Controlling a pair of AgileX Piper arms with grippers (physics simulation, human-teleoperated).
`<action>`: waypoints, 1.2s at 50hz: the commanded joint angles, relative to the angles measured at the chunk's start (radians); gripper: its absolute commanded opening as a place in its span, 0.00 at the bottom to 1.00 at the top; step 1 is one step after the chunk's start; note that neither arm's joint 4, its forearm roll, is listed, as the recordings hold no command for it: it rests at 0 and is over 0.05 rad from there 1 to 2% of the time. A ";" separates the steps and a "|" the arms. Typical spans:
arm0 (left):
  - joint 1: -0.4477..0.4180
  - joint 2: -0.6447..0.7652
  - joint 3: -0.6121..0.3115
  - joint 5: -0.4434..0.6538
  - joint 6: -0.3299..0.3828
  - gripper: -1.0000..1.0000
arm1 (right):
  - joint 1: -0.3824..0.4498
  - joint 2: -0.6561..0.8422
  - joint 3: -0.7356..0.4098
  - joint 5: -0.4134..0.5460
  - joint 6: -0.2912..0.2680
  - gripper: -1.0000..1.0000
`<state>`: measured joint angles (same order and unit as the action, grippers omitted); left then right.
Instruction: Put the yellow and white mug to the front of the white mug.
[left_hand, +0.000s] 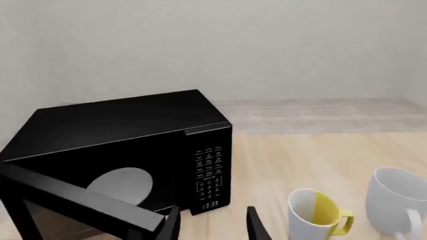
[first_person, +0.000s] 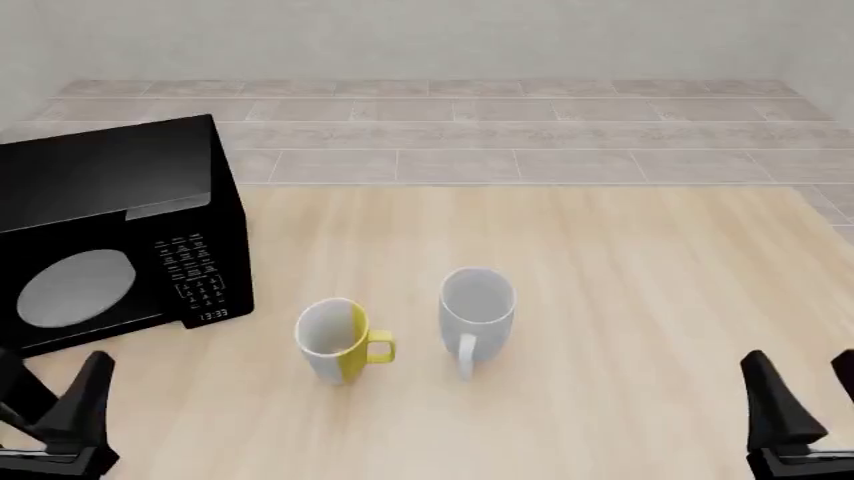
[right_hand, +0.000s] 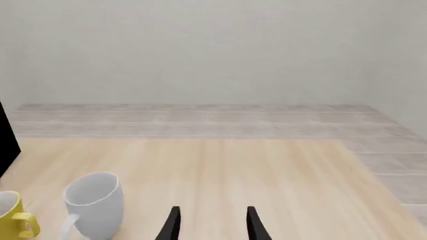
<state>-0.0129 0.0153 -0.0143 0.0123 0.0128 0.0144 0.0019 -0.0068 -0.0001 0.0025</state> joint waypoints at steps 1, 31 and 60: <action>0.013 -0.008 0.010 -0.014 -0.013 1.00 | 0.046 0.003 -0.013 -0.004 0.013 1.00; 0.013 -0.008 0.010 -0.014 -0.013 1.00 | 0.303 0.288 -0.162 -0.089 -0.077 1.00; 0.013 -0.008 0.010 -0.014 -0.013 1.00 | 0.693 0.676 -0.515 0.059 -0.201 1.00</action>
<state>0.0000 0.0075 -0.0043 -0.0019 0.0000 0.5872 0.5538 -0.3783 -0.0336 -0.1558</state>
